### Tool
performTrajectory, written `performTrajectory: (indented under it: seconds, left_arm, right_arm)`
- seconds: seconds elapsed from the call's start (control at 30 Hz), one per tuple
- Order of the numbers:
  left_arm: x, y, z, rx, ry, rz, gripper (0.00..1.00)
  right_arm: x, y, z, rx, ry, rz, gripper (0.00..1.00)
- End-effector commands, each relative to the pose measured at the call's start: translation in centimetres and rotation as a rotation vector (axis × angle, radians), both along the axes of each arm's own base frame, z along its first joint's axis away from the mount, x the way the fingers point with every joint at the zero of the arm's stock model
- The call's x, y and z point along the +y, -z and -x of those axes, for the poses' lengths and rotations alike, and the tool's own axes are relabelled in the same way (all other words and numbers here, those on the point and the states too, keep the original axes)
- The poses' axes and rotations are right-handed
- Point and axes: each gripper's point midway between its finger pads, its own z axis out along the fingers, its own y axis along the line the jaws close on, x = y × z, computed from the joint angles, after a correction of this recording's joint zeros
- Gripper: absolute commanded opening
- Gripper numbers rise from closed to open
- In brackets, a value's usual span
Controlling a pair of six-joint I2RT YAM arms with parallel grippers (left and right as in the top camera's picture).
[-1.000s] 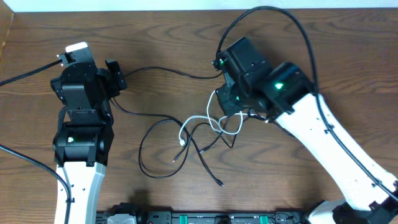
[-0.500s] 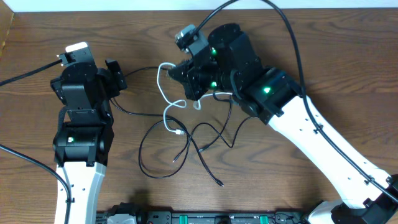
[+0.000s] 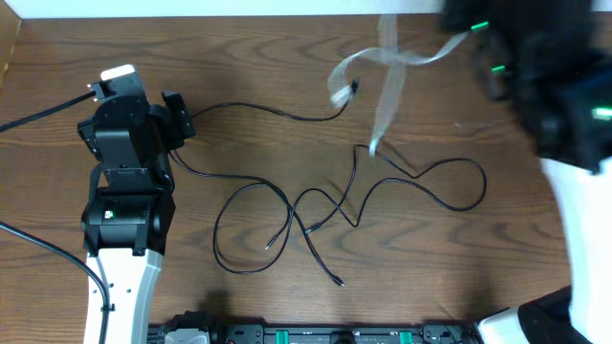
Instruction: Untangle cables
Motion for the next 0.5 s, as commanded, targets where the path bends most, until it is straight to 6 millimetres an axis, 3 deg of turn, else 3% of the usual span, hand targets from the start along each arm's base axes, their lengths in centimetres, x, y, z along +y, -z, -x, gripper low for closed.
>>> performTrajectory:
  seconds: [0.0, 0.07, 0.17, 0.47]
  left_arm:
    - [-0.1, -0.6, -0.1, -0.006, 0.008, -0.013, 0.99]
    - [-0.1, -0.6, -0.1, -0.006, 0.008, -0.013, 0.99]
    - [-0.1, -0.6, -0.1, -0.006, 0.008, -0.013, 0.99]
    - [-0.1, -0.6, -0.1, -0.005, 0.008, -0.013, 0.99]
  right_arm:
    - [-9.4, -3.1, 3.0, -0.062, 0.403, 0.099, 0.01]
    - [-13.2, -3.5, 4.7, -0.058, 0.555, 0.129, 0.01]
    - [-16.5, -2.8, 5.9, -0.008, 0.659, 0.165, 0.01]
    - [-24.6, 3.0, 7.5, 0.232, 0.855, 0.223, 0.01]
